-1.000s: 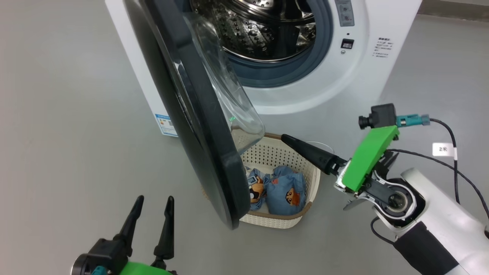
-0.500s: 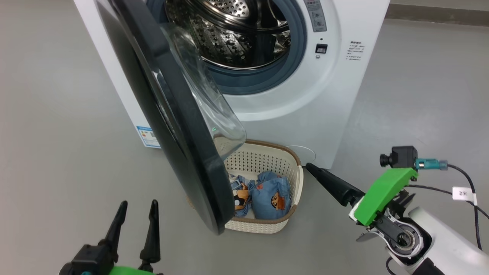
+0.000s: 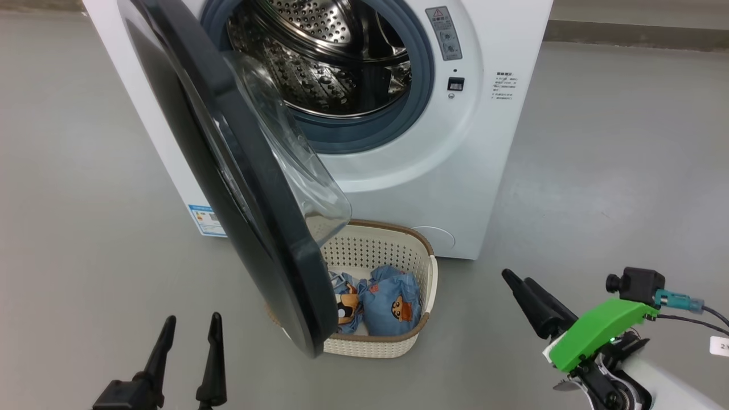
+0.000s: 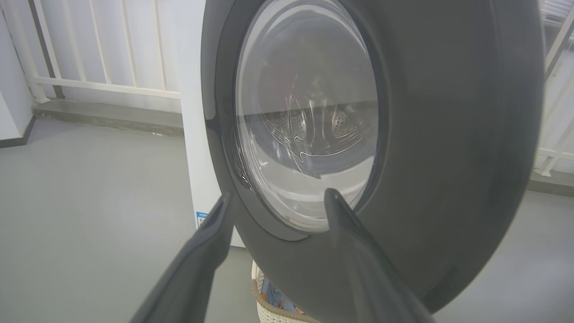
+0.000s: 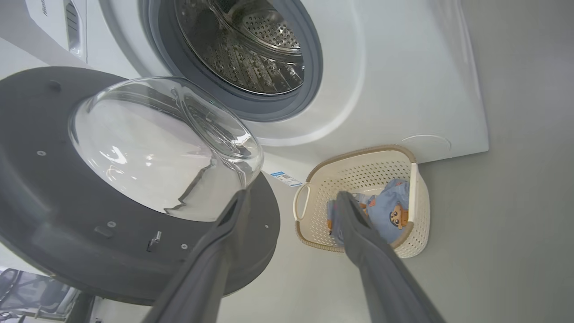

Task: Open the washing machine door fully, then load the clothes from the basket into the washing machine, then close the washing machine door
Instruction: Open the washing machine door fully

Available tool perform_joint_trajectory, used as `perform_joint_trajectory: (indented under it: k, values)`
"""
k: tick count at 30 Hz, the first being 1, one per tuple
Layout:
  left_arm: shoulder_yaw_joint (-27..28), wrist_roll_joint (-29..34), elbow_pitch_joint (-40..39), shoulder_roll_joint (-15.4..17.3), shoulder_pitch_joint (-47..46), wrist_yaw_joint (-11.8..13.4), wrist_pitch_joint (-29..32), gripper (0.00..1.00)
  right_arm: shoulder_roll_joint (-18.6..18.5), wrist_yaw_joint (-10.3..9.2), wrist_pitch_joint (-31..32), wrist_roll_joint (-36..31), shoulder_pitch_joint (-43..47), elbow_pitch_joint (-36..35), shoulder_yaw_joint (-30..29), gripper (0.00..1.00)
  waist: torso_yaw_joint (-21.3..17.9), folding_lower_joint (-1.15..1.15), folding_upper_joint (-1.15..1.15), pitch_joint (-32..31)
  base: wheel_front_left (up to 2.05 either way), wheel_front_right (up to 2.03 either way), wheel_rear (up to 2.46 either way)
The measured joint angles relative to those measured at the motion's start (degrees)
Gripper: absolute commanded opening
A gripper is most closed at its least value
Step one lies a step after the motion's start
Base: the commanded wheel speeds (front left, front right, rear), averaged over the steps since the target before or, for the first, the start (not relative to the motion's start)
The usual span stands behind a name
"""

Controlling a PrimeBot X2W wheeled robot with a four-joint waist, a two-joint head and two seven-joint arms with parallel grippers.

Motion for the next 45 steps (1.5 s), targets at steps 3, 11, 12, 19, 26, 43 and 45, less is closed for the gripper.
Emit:
perform_joint_trajectory:
  k: [3,11,12,19,26,43,45]
  values:
    - [0.30,0.00,0.00,0.00,0.46,0.00,0.00,1.00,-0.49,0.00,-3.66,-3.18,-0.01,2.12,2.13,1.00,-0.25,0.00,0.00,0.10,0.00,0.00,0.00]
    - [0.81,0.05,-0.02,0.00,0.48,-0.01,0.00,1.00,-0.03,0.01,-6.08,-12.16,0.02,5.58,-3.20,1.00,-0.88,0.00,0.00,0.02,0.00,0.00,0.00]
    - [0.82,0.07,-0.03,0.00,0.48,-0.01,0.00,1.00,0.31,0.01,-6.08,-14.37,0.07,5.78,-5.58,1.00,-0.93,0.00,0.00,0.01,0.00,0.00,0.00]
    - [1.07,0.10,-0.07,-0.01,0.51,-0.03,0.00,1.00,4.65,0.03,-6.14,-32.84,5.92,5.91,-20.01,1.00,-0.86,0.00,0.00,-0.11,0.00,0.00,0.00]
    - [1.18,0.43,-0.05,0.00,0.53,-0.10,0.00,1.00,10.33,0.04,-6.14,-50.29,11.94,2.35,-33.56,1.00,-0.58,0.00,0.00,-0.13,0.00,0.00,0.00]
    - [1.14,0.46,-0.04,0.00,0.53,-0.18,0.00,1.00,17.12,0.05,-6.14,-65.73,18.02,-3.08,-44.46,1.00,-0.60,0.00,0.00,0.13,0.00,0.00,0.00]
    - [1.14,0.46,-0.04,0.00,0.53,-0.18,0.00,1.00,17.45,0.05,-6.14,-66.15,18.60,-2.72,-44.61,1.00,-0.57,0.00,0.00,0.21,0.00,0.00,0.00]
